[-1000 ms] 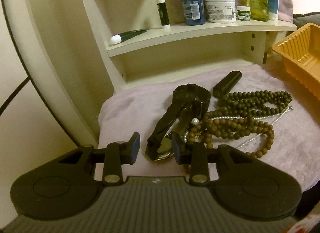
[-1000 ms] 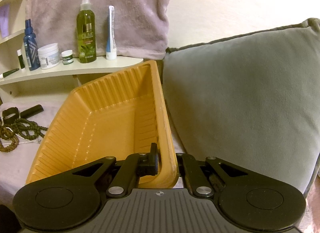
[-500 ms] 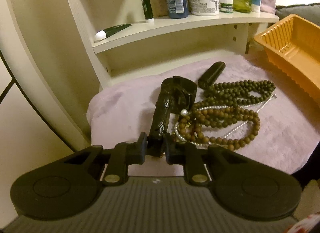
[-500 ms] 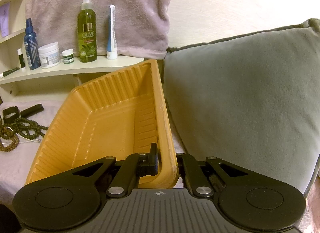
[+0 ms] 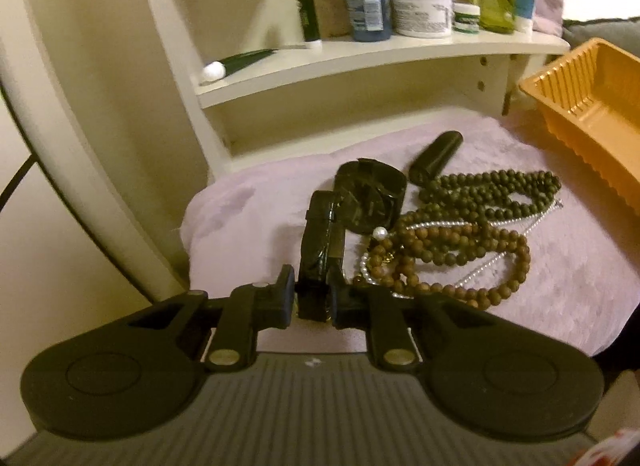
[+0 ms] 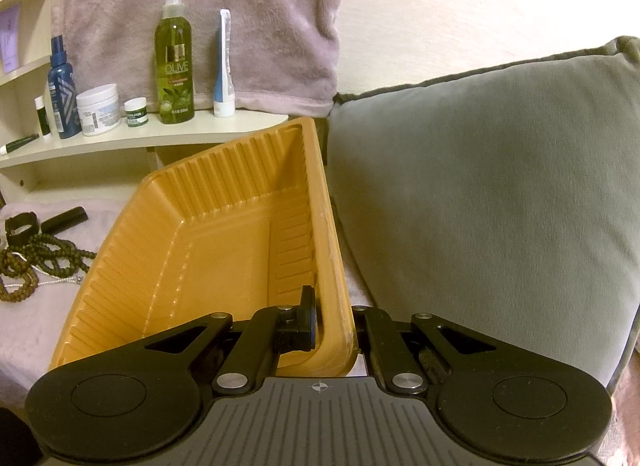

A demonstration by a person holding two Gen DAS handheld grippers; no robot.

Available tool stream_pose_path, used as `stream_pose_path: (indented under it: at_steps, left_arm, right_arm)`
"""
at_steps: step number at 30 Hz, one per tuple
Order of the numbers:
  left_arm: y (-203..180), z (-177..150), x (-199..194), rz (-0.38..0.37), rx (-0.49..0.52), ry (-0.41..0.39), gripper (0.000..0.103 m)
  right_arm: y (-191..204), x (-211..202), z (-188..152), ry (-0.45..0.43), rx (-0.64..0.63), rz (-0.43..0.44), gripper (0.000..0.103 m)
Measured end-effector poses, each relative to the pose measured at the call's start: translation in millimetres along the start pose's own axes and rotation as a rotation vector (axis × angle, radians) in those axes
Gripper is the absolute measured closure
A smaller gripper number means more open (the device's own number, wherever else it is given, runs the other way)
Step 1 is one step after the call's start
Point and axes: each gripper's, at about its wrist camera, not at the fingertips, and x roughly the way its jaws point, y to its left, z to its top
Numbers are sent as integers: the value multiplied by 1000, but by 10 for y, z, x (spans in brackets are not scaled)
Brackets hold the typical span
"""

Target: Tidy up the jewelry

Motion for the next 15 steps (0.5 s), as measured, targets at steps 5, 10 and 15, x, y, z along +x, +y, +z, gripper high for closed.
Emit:
stream_pose_path:
  at_steps: [5,10,15]
  left_arm:
    - [8,53,-135,29,-14,-13,88]
    - [-17,151,-292,28,-32,-45,88]
    - [-156,302,-447,0,-44,-78,88]
  right_arm:
    - [2,-3,1,0,2,1,98]
    - [-2,-6,1,-1,5,3,98]
    - [-7,-24,3,-9,11,9,98]
